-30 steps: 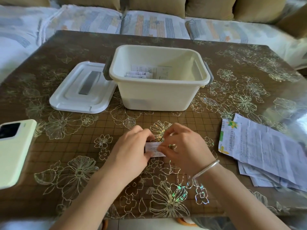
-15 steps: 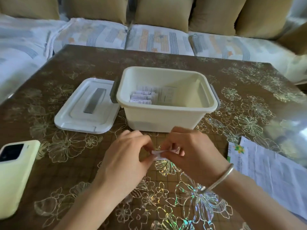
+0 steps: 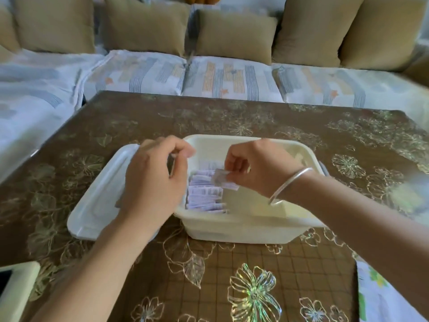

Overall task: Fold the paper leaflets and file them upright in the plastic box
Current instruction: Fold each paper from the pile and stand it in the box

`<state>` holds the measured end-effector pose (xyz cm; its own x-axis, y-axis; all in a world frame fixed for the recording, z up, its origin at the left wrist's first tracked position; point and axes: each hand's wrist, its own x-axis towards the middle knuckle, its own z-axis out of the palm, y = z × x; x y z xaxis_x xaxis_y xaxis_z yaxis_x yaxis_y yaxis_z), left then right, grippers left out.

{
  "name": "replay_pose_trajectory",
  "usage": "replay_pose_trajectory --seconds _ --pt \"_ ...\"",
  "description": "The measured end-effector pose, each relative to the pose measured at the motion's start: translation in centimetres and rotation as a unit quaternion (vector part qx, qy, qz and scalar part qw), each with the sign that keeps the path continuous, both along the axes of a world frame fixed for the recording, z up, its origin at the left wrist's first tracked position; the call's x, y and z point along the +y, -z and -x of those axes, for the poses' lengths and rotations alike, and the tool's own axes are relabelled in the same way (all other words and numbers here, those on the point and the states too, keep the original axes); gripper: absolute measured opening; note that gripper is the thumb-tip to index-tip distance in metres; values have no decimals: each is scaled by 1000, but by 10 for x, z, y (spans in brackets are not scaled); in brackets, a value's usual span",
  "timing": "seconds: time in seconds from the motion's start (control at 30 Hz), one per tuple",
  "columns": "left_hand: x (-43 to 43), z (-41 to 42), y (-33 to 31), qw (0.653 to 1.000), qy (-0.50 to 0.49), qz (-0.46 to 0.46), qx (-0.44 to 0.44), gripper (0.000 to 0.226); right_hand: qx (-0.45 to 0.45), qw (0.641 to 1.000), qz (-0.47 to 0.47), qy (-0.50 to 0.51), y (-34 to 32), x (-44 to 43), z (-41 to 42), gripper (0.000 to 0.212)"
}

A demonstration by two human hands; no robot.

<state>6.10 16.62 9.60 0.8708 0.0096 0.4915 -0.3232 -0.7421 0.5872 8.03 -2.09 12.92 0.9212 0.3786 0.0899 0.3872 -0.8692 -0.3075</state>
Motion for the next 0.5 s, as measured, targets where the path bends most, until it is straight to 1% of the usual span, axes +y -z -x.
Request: replay_pose_trajectory --seconds 0.1,0.2,0.33,0.5 --pt "-3 -4 10 1000 5 2 8 18 13 998 57 -23 8 6 -11 7" --pt "-1 -5 13 1000 7 12 -1 18 30 996 80 -37 15 7 -17 8" --pt "-1 -5 14 1000 8 19 -7 18 44 993 107 -30 19 8 -18 8" --pt "0 -6 16 999 15 33 -10 23 41 987 155 -22 23 15 -20 5"
